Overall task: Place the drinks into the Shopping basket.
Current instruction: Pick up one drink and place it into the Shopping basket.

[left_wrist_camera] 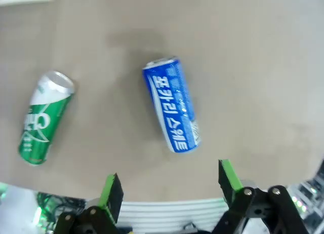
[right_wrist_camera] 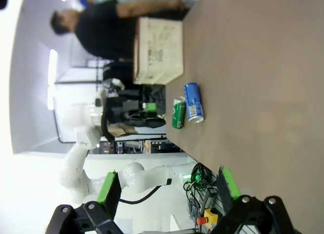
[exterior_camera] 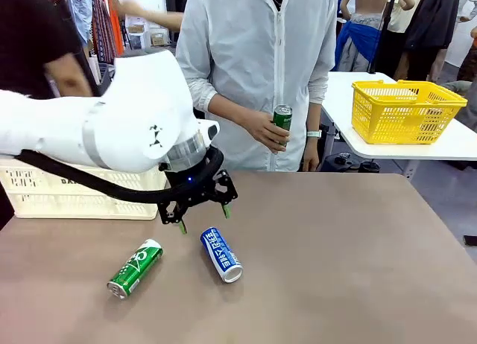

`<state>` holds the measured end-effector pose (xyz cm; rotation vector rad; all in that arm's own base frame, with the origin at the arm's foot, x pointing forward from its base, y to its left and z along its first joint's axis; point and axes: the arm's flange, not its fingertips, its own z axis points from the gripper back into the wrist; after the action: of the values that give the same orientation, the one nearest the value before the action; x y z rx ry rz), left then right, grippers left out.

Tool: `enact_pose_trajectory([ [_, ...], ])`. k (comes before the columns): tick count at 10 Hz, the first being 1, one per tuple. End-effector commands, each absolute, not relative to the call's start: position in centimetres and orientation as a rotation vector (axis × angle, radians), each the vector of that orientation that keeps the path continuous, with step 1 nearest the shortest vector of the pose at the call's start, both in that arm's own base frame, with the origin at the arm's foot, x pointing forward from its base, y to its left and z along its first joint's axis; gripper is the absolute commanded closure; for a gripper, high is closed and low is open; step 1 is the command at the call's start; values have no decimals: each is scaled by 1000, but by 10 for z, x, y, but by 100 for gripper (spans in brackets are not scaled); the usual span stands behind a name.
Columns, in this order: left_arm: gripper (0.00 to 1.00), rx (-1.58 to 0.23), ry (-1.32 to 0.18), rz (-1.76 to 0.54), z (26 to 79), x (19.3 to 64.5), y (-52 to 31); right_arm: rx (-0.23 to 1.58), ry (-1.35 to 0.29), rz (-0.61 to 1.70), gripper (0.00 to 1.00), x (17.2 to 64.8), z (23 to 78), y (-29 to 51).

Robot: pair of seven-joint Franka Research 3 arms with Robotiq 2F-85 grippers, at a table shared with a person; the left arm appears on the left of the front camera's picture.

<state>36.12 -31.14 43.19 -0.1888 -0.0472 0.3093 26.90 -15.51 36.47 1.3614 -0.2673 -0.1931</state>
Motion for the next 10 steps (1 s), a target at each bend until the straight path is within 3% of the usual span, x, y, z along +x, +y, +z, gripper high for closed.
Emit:
enact_pose_trajectory([
  [1,0,-177,-59,385,416,360,-336,1358,-240,-200,0,266,370,-157],
  [5,0,-185,7,389,362,378,-344,1358,-240,-200,0,266,370,-157],
  [10,0,-134,19,435,331,377,-353,1358,-240,-200,0,266,370,-157],
])
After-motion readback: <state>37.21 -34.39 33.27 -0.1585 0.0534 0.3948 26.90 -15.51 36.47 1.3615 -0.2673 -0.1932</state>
